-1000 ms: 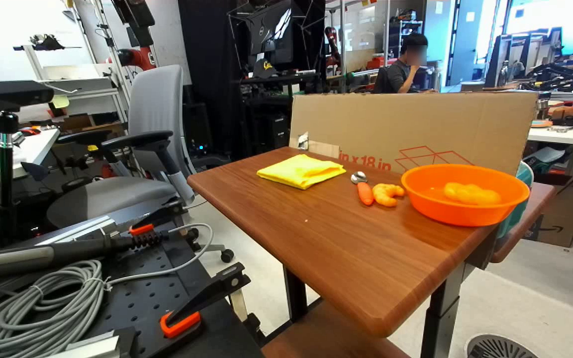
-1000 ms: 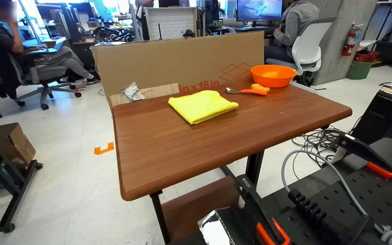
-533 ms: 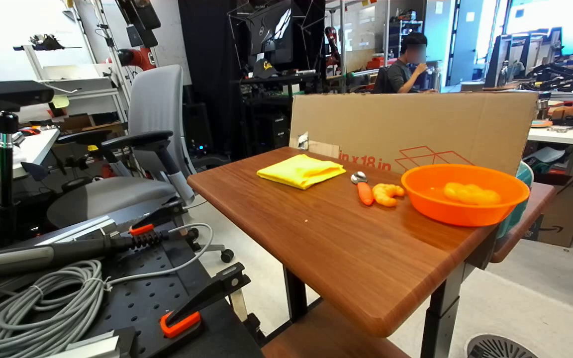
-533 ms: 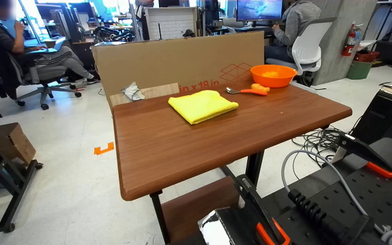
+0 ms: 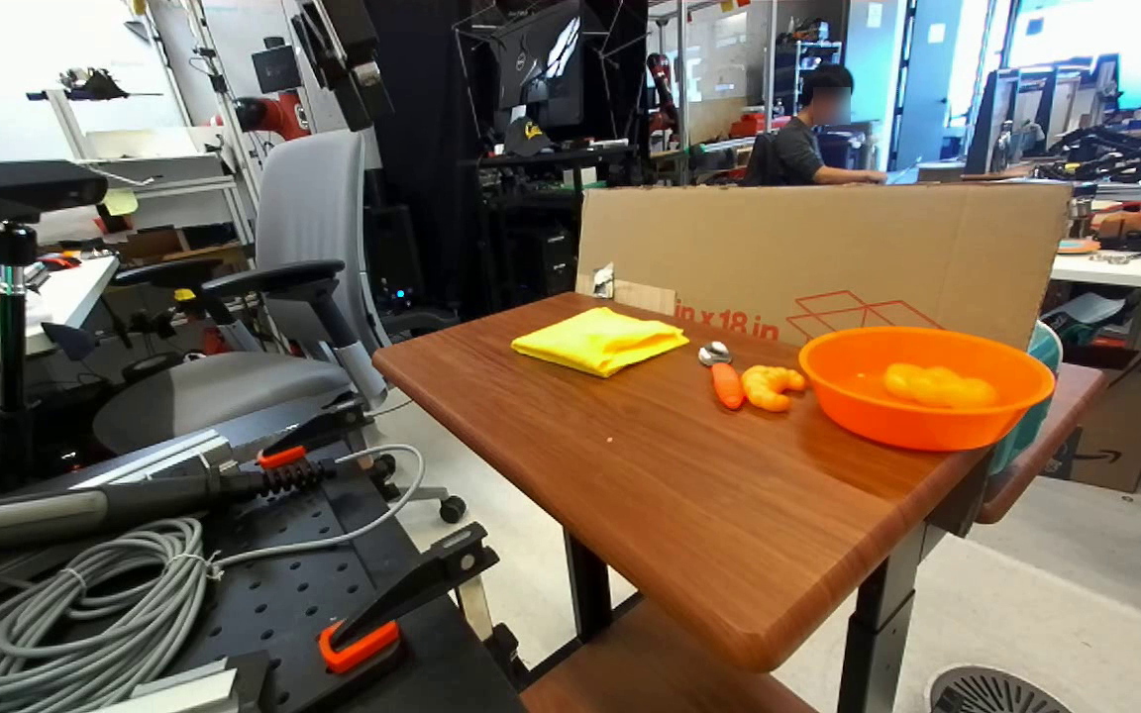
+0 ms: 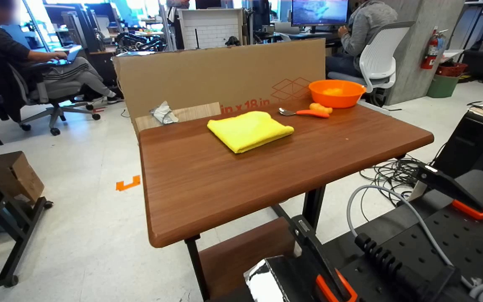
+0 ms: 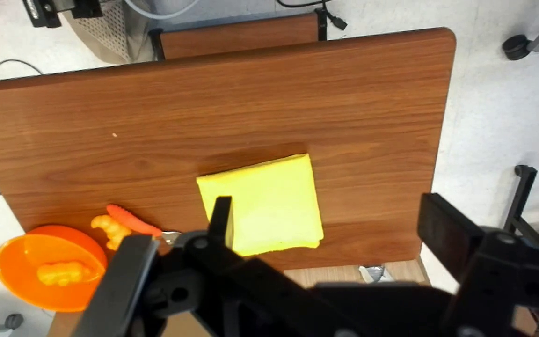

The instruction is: Bring the towel closer to the bowl

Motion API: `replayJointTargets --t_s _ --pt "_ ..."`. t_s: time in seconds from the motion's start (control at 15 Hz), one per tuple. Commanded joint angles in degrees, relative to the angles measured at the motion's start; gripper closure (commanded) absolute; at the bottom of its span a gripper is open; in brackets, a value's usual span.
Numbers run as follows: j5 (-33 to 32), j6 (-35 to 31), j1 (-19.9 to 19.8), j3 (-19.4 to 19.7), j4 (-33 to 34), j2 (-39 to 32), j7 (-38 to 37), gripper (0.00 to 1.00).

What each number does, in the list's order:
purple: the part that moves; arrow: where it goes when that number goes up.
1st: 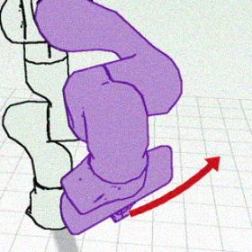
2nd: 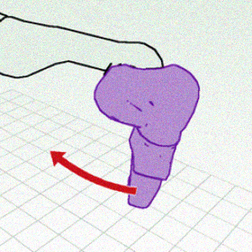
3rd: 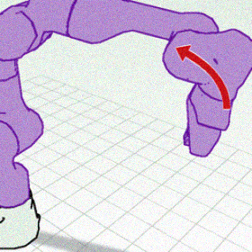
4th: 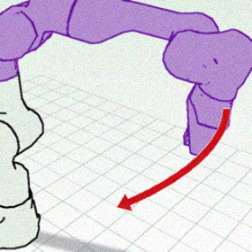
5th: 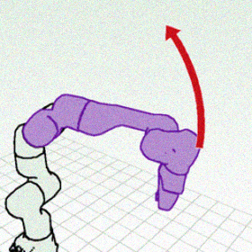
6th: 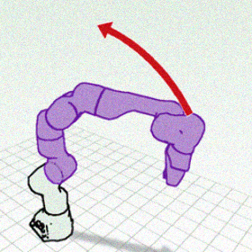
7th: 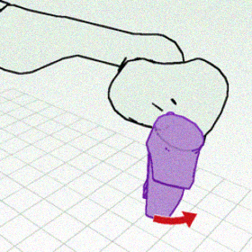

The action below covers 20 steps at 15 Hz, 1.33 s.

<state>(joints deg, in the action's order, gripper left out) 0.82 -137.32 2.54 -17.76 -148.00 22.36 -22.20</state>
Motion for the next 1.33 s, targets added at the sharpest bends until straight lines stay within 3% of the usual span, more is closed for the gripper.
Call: replayJointTargets --t_s 0.0,0.47,1.27 --pt "3.27 -2.00 1.89 2.49 7.56 -10.81 0.91 0.00" --pt "11.02 -1.40 2.70 6.43 19.39 -25.52 3.83 0.00" --pt "9.22 -1.86 3.67 11.41 32.24 -41.97 -2.53 0.00"
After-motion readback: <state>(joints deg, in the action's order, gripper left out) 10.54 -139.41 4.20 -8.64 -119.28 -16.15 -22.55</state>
